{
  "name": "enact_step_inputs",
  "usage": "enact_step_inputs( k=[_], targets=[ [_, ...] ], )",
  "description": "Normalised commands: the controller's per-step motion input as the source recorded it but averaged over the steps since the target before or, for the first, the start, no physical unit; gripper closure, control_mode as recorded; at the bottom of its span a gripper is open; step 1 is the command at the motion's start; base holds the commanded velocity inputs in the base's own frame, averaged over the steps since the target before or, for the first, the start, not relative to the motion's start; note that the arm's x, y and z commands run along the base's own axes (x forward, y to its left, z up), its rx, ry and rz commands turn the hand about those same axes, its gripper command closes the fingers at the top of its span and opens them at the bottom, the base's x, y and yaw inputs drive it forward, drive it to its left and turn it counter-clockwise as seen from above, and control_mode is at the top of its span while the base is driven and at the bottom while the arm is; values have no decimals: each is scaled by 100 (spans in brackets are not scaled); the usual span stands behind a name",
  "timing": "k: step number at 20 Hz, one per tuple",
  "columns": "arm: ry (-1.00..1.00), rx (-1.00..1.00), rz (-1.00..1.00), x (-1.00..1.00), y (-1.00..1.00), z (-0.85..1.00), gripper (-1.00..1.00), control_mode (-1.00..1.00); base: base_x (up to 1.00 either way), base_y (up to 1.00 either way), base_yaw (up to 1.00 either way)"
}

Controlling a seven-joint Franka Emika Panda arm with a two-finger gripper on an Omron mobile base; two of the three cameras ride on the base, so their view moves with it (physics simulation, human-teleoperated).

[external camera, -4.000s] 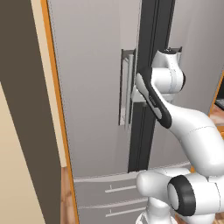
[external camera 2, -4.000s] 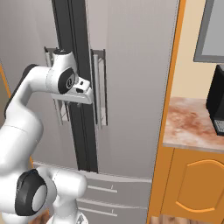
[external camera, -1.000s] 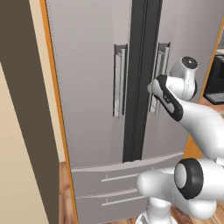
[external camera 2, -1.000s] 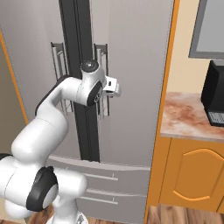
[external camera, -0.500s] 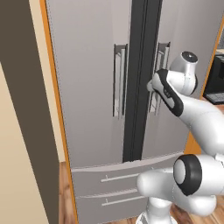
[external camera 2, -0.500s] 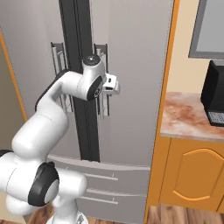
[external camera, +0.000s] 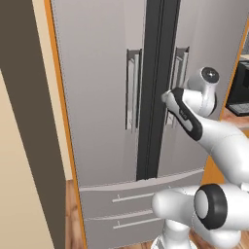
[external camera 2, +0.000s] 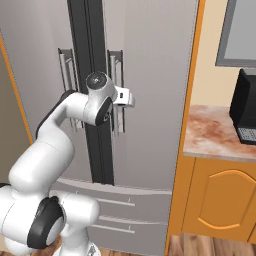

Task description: Retrieve a lemon from the fridge and place it on the cutting board with the fish.

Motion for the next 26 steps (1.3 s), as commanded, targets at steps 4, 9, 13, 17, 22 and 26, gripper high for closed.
enact_step_inputs(
  k=[4,9,13,17,22,26],
  targets=[
    [0,0,0,0,-21,6,-100,-100,0,0,0],
    [0,0,0,8,4,1,-100,-100,0,0,0],
    [0,0,0,7,8,0,-100,-100,0,0,0],
    [0,0,0,11,0,0,-100,-100,0,0,0],
    [-17,0,0,33,1,-24,-100,-100,0,0,0],
    [-25,1,0,28,0,-21,-100,-100,0,0,0]
  ],
)
